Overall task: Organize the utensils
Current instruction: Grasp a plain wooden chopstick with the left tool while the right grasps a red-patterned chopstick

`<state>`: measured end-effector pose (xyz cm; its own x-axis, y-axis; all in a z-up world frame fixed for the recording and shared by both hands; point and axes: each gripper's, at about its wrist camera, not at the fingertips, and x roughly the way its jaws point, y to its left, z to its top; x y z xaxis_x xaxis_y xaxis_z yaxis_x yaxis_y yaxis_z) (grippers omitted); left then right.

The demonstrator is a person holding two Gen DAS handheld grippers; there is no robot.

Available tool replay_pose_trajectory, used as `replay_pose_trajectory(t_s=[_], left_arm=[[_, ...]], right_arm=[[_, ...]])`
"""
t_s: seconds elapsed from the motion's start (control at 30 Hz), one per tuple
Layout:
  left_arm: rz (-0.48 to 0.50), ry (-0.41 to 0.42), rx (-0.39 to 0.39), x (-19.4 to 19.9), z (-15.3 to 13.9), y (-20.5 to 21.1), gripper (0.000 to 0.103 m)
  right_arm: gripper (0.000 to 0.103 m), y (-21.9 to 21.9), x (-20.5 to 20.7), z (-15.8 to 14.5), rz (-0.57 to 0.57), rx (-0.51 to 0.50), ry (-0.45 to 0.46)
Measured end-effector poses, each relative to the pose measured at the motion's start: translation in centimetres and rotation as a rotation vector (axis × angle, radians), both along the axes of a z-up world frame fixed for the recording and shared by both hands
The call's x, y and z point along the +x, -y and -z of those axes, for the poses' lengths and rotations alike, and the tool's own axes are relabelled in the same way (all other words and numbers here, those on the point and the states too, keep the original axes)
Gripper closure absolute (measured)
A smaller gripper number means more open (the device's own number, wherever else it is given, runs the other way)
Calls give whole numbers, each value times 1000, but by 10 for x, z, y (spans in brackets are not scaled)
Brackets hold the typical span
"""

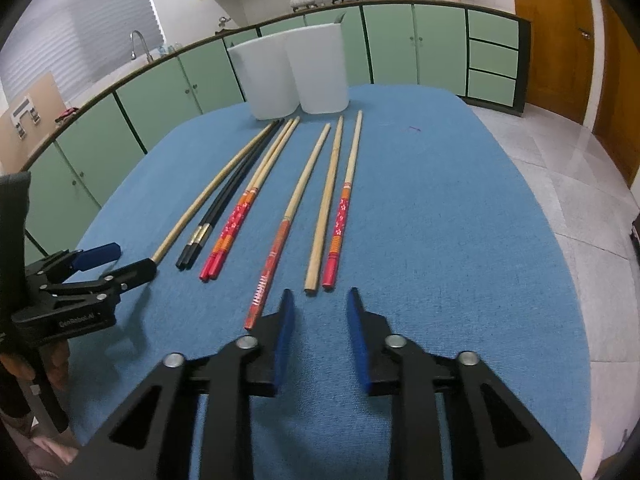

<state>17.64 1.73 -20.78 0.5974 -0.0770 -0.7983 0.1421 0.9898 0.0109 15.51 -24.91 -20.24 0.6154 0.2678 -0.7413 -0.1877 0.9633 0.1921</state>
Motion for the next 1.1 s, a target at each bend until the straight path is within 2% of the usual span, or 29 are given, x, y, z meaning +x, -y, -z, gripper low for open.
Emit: replay_pose_trajectory(t_s=[0.2,0.33,0.5,0.6,0.87,1.1], left_arm=[[15,6,-20,3,0,5,39],[16,8,-27,4,1,4,42],[17,8,-32,7,-1,7,48],[18,5,-37,6,-1,6,49],[13,10,-28,4,0,8,42],[0,9,-49,4,0,6,42]], right_arm=[[87,1,2,1,2,-1,4],[88,-2,8,2,8,-17,10],[97,2,13,2,31,-33,3],[97,8,10,0,40,-33,9],[95,12,9,3,38,-14,6],[95,11,19,4,52,13,-10]])
